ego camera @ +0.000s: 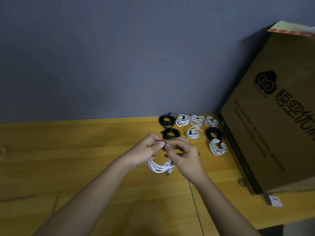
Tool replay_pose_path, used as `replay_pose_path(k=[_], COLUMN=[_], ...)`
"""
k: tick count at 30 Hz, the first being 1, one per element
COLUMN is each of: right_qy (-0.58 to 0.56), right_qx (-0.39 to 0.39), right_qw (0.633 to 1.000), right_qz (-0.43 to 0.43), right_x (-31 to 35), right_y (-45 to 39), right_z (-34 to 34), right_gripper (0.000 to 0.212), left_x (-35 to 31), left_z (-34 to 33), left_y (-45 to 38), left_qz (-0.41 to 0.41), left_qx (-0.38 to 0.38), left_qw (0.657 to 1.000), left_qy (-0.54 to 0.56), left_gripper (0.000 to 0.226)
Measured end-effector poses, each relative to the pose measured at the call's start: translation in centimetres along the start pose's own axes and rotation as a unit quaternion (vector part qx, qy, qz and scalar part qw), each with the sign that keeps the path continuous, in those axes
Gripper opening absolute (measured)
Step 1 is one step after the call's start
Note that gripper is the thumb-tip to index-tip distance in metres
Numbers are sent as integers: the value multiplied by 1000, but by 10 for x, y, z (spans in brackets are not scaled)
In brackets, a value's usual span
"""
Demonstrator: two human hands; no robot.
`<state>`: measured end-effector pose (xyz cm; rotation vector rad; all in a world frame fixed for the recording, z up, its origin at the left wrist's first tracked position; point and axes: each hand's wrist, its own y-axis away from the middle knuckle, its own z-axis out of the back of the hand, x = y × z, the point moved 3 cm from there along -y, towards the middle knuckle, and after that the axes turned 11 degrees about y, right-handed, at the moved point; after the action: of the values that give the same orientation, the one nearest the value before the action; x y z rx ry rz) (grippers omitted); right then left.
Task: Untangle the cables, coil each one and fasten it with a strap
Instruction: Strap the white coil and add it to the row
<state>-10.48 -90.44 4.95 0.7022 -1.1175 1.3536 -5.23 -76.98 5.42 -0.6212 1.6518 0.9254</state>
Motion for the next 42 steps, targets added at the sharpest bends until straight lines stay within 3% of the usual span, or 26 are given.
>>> replay_pose_path(k=[4,7,12,15,19,24,27,31,33,40,42], right_qy=[-5,4,-24,-52,-64,-58,-43,43,56,109,130], right_qx=[-7,-8,6,2,21,-10,-25,128,151,17,-26], right_qw=[1000,1000,999,994,988,984,976,961,950,945,943], right_qz=[1,9,-47,-99,-142,-170,-211,-243,-268,-307,-304], right_x=[-11,-19,-45,-61,-81,-113,-139,-186,-207,-258,-267], right_y=[-1,-6,-15,-23,-29,-36,-36,-20,-14,-35,-49], right_z=[9,16,35,53,75,104,116,113,111,139,153], right_gripper=[27,28,29,26,24,14,7,27,36,30,35], left_x=[2,9,24,33,41,45,61,96,117,150,162], left_z=[-8,-14,-29,-41,-62,-102,-114,-126,-132,-147,-138], left_y=[-8,-19,-43,-62,-85,-113,-133,-156,-165,-204,-216], left_qz=[38,46,28,3,-5,-54,-63,-33,-14,6,10], left_qx=[6,5,10,3,14,5,-39,-77,-83,-101,-137], left_qw=[990,988,998,999,968,934,934,933,938,983,973], left_qy=[136,144,56,-50,-249,-354,-349,-351,-336,-151,-185], left_gripper=[15,6,14,13,14,22,19,25,29,30,30])
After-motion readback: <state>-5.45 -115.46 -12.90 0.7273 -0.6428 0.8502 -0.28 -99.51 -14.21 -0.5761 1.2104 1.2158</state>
